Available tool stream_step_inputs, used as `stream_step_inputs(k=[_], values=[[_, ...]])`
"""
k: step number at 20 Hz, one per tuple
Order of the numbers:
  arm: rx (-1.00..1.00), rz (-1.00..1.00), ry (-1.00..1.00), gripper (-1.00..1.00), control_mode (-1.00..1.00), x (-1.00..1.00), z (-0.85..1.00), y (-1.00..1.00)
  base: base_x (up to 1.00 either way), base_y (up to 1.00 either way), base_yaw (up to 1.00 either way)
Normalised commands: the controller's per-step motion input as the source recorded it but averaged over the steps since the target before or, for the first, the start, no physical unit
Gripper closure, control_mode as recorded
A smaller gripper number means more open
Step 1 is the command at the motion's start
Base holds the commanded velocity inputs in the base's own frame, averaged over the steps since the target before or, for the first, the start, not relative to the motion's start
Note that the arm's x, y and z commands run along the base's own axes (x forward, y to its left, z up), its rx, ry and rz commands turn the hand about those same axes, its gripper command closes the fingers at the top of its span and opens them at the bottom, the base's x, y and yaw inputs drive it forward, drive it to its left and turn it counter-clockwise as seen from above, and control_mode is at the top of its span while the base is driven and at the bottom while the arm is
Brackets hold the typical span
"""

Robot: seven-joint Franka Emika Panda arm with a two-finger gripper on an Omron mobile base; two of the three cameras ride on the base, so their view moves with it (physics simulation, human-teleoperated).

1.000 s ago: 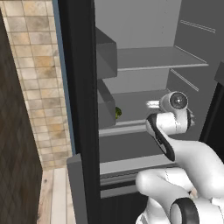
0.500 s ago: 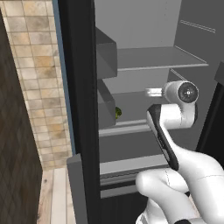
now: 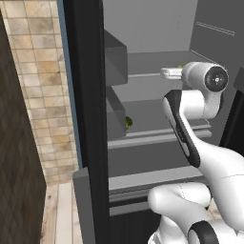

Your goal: Move the broccoli and brussel sprout from the second highest shelf to the top shelf to make space. Then, place the pitcher from the counter on the cleared second highest shelf.

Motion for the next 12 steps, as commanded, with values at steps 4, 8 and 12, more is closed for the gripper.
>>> stream_step_inputs(k=[4,8,12], values=[[0.0,0.0,0.01,1.0,-1.0,0.13,0.69,-0.17,0.0,0.0,0.0],[0.0,0.0,0.08,1.0,-1.0,0.44,0.11,-0.19,0.0,0.0,0.0],[0.0,0.0,0.1,1.0,-1.0,0.59,-0.08,-0.13,0.0,0.0,0.0]])
